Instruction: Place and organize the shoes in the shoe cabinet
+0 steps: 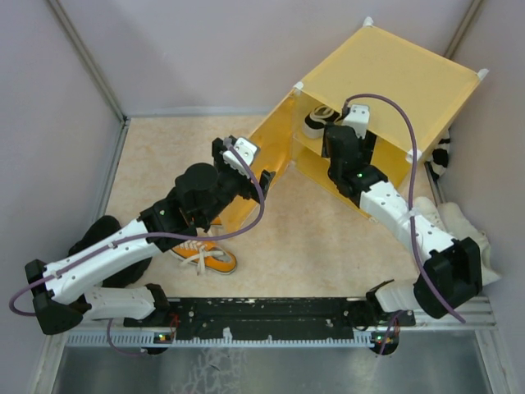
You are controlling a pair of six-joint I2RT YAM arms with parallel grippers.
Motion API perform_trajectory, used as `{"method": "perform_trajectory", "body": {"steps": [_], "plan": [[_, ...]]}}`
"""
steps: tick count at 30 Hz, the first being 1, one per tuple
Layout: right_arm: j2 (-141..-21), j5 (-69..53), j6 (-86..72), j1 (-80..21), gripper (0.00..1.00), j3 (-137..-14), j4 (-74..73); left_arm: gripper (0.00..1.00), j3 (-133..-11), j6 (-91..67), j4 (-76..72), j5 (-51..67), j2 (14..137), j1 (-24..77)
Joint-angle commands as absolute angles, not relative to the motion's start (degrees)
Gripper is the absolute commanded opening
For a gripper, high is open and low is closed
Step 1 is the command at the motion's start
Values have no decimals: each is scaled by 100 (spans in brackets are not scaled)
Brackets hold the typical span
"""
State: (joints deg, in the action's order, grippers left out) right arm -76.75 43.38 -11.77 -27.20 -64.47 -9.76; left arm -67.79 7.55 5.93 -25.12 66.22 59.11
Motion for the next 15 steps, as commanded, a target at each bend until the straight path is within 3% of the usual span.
{"method": "perform_trajectory", "body": {"steps": [1, 15], "plan": [[-7605, 4381, -1238, -2672, 79, -6556, -1215, 99, -6582, 512, 1112, -2568, 6690, 5897], [-8195, 4474, -1405, -2362, 76, -5849, -25, 98, -6562, 549, 1114, -2618, 6609, 5906]]}}
